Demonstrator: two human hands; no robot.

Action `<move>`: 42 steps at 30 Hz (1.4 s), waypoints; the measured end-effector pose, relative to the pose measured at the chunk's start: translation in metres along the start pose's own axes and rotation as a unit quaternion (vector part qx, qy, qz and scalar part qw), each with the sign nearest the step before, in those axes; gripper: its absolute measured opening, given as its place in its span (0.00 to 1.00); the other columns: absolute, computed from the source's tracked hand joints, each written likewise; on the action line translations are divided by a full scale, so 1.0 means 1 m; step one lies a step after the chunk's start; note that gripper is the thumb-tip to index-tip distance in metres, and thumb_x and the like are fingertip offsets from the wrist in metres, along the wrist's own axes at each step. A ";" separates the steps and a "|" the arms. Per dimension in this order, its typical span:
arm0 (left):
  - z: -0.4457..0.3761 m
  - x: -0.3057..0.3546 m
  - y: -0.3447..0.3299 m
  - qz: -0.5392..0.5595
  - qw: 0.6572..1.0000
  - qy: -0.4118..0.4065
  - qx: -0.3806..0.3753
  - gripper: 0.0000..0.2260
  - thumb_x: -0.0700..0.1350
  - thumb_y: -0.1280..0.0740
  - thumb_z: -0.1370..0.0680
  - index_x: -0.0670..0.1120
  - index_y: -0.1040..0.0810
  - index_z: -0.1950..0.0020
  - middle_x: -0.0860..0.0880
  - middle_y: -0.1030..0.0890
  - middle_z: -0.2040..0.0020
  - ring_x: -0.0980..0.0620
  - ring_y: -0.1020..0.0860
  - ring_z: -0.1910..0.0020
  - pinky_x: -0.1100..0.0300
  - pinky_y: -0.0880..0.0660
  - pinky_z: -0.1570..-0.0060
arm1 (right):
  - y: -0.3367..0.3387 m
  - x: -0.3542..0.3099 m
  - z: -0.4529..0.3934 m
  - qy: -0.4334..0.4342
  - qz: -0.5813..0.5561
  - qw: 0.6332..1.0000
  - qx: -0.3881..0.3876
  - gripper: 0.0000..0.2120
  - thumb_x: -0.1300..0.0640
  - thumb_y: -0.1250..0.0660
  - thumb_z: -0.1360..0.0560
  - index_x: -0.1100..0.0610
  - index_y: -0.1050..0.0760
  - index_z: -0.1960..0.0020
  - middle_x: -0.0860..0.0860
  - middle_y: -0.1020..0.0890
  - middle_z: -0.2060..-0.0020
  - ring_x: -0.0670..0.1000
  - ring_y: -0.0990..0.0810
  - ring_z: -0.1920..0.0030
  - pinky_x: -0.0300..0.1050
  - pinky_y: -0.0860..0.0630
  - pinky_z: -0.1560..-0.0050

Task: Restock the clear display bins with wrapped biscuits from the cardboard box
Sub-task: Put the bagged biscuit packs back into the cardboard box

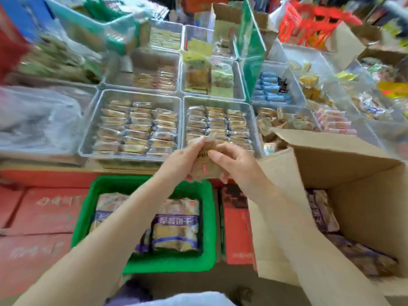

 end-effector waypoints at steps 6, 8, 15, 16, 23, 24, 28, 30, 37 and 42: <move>-0.086 -0.061 0.183 -0.153 0.978 -0.086 0.112 0.22 0.63 0.41 0.19 0.48 0.21 0.41 0.49 0.19 0.44 0.49 0.21 0.44 0.49 0.24 0.43 | -0.122 -0.012 -0.099 -0.064 0.112 0.991 0.038 0.10 0.47 0.32 0.21 0.50 0.23 0.43 0.47 0.18 0.53 0.49 0.20 0.55 0.41 0.25 0.56; -0.118 -0.078 0.220 -0.280 0.947 -0.088 0.130 0.25 0.61 0.40 0.18 0.48 0.28 0.27 0.47 0.29 0.26 0.47 0.31 0.27 0.43 0.34 0.27 | -0.140 -0.013 -0.130 -0.067 0.157 0.983 0.065 0.09 0.49 0.32 0.20 0.50 0.26 0.42 0.47 0.19 0.51 0.47 0.21 0.53 0.38 0.27 0.57; -0.188 -0.124 0.244 -0.537 0.834 -0.122 0.032 0.31 0.64 0.55 0.17 0.53 0.58 0.17 0.47 0.60 0.18 0.48 0.63 0.20 0.44 0.62 0.21 | -0.158 -0.004 -0.223 -0.052 0.263 0.956 0.123 0.09 0.57 0.32 0.20 0.51 0.27 0.41 0.47 0.20 0.49 0.49 0.21 0.47 0.44 0.24 0.44; -0.191 -0.126 0.244 -0.540 0.831 -0.132 0.031 0.31 0.63 0.56 0.17 0.54 0.58 0.17 0.47 0.60 0.18 0.48 0.63 0.20 0.44 0.61 0.21 | -0.154 -0.005 -0.243 -0.037 0.281 0.949 0.137 0.10 0.59 0.32 0.20 0.53 0.26 0.40 0.49 0.20 0.48 0.50 0.21 0.47 0.44 0.24 0.43; -0.195 -0.125 0.244 -0.531 0.835 -0.135 0.044 0.30 0.62 0.55 0.18 0.55 0.53 0.17 0.46 0.58 0.17 0.47 0.60 0.19 0.40 0.55 0.22 | -0.140 0.011 -0.354 0.094 0.570 0.802 0.153 0.14 0.59 0.33 0.21 0.54 0.25 0.36 0.53 0.21 0.40 0.56 0.25 0.40 0.50 0.31 0.41; -0.196 -0.124 0.244 -0.531 0.835 -0.134 0.044 0.30 0.62 0.55 0.18 0.55 0.52 0.17 0.45 0.57 0.17 0.46 0.59 0.18 0.40 0.55 0.22 | -0.140 0.020 -0.364 0.096 0.621 0.769 0.120 0.15 0.59 0.33 0.21 0.55 0.26 0.34 0.55 0.21 0.40 0.58 0.25 0.39 0.53 0.32 0.39; -0.197 -0.127 0.243 -0.533 0.835 -0.131 0.042 0.30 0.62 0.54 0.18 0.54 0.52 0.17 0.45 0.56 0.17 0.46 0.58 0.18 0.41 0.56 0.23 | -0.142 0.047 -0.382 0.103 0.692 0.711 0.068 0.13 0.65 0.34 0.22 0.62 0.25 0.38 0.61 0.20 0.45 0.63 0.23 0.45 0.56 0.29 0.44; -0.198 -0.129 0.243 -0.536 0.833 -0.130 0.043 0.30 0.62 0.54 0.18 0.54 0.51 0.17 0.45 0.56 0.17 0.46 0.58 0.18 0.41 0.57 0.22 | -0.150 0.050 -0.382 0.112 0.703 0.698 0.072 0.10 0.71 0.34 0.26 0.67 0.23 0.44 0.64 0.20 0.49 0.64 0.22 0.49 0.58 0.25 0.49; -0.198 -0.129 0.242 -0.537 0.833 -0.122 0.042 0.30 0.61 0.54 0.18 0.53 0.53 0.17 0.44 0.56 0.17 0.46 0.59 0.18 0.40 0.56 0.22 | -0.179 0.074 -0.358 0.019 0.651 0.758 0.036 0.26 0.65 0.43 0.18 0.68 0.45 0.22 0.68 0.34 0.27 0.65 0.34 0.27 0.55 0.34 0.26; -0.199 -0.129 0.243 -0.541 0.832 -0.120 0.039 0.30 0.60 0.54 0.18 0.53 0.53 0.17 0.44 0.56 0.17 0.45 0.58 0.18 0.40 0.55 0.22 | -0.171 0.081 -0.353 -0.050 0.553 0.832 -0.013 0.28 0.43 0.54 0.15 0.50 0.51 0.17 0.54 0.50 0.18 0.55 0.53 0.19 0.52 0.59 0.21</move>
Point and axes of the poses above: each hand's wrist, its own z-axis away from the middle knuckle, its own y-axis out of the back of the hand, x = y × z, the point moved 3 cm from there along -z, towards the middle knuckle
